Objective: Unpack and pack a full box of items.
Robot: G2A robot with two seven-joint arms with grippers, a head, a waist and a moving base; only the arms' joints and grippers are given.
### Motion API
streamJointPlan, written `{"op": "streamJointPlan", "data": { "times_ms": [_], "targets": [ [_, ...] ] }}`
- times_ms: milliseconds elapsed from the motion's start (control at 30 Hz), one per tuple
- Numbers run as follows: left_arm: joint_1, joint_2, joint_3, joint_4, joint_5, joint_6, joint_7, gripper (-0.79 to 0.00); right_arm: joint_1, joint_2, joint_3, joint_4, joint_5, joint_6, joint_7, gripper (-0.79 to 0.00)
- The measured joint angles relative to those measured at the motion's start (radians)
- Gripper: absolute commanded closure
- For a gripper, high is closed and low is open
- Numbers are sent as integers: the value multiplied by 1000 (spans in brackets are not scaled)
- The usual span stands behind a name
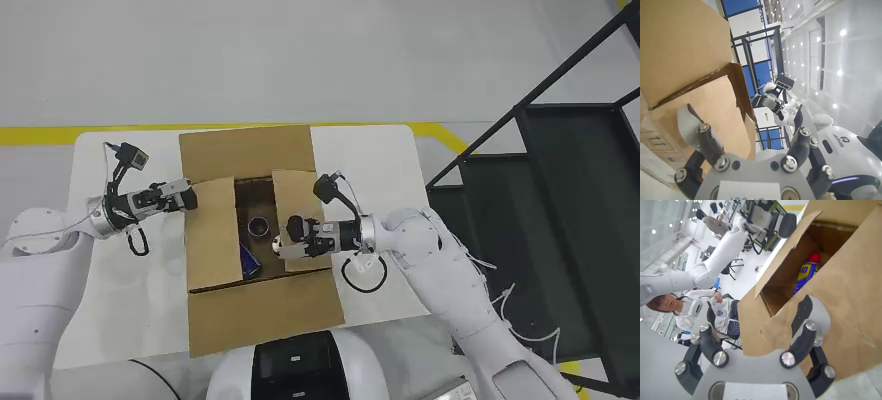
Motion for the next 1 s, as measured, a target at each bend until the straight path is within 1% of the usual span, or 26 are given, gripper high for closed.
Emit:
{"op": "streamJointPlan", "data": {
  "times_ms": [67,267,467,633,733,800,867,1000],
  "targets": [
    [-2,3,1,0,27,-5,-5,-785,27,-1,-24,14,-46,42,-1,-785],
    [-9,11,-4,-8,73,-17,-18,-785,51,5,-44,-5,-134,139,19,-785],
    [-2,16,-4,-33,103,-17,-15,-785,59,15,-41,-26,-169,203,57,-785],
    [8,19,1,-53,121,-19,6,-785,64,21,-40,-55,-159,200,77,-785],
    [13,21,4,-67,160,-18,23,-785,53,28,-20,-90,-101,144,84,-785],
    [19,21,1,-81,112,-9,9,-785,37,38,13,-121,-62,102,112,-785],
    [22,23,-19,-92,24,6,-18,-785,8,54,62,-160,-46,92,162,-785],
    [38,29,-81,-111,-153,38,-65,-785,-86,87,181,-250,-55,142,254,-785]
  ]
}}
